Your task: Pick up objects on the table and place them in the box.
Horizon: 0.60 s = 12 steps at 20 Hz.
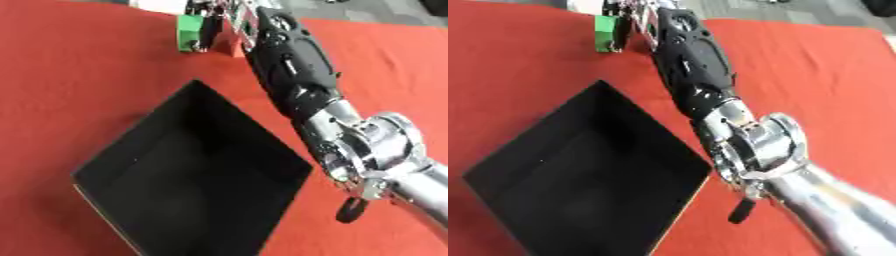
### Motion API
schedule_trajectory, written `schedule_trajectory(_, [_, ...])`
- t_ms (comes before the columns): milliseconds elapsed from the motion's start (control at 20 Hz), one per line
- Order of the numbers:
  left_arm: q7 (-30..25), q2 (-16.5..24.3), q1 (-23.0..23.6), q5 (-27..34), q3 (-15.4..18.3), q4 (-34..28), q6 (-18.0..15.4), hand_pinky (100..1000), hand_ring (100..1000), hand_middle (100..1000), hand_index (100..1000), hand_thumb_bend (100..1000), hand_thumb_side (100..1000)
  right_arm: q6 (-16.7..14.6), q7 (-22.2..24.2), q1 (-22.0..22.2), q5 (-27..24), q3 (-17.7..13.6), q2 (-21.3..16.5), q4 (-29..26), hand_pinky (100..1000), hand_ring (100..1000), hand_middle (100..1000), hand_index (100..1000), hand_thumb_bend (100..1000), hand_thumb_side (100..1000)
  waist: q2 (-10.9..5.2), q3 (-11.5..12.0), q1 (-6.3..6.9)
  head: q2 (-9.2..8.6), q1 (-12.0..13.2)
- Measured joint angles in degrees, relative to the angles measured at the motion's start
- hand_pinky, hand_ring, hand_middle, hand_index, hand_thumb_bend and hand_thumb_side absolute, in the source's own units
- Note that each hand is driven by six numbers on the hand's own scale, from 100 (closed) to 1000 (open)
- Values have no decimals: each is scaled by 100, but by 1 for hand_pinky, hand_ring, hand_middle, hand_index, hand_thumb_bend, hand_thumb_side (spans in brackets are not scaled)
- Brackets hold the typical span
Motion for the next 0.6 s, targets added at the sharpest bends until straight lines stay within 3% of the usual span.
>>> schedule_trajectory(50, [-7,0,0,0,0,0,1,566,731,647,830,258,906,1,-59,2,-21,3,3,0,420,399,325,557,100,100,4,0,0,0,-1])
schedule_trajectory(200, [-26,0,4,0,0,0,13,567,730,646,829,257,905,-10,-245,3,-127,32,7,0,406,379,292,534,100,100,9,0,0,0,-5])
schedule_trajectory(600, [-86,-1,58,-35,0,0,27,568,729,647,829,257,902,11,-478,-5,-310,68,7,-3,413,376,283,535,100,100,-56,-82,7,56,-8])
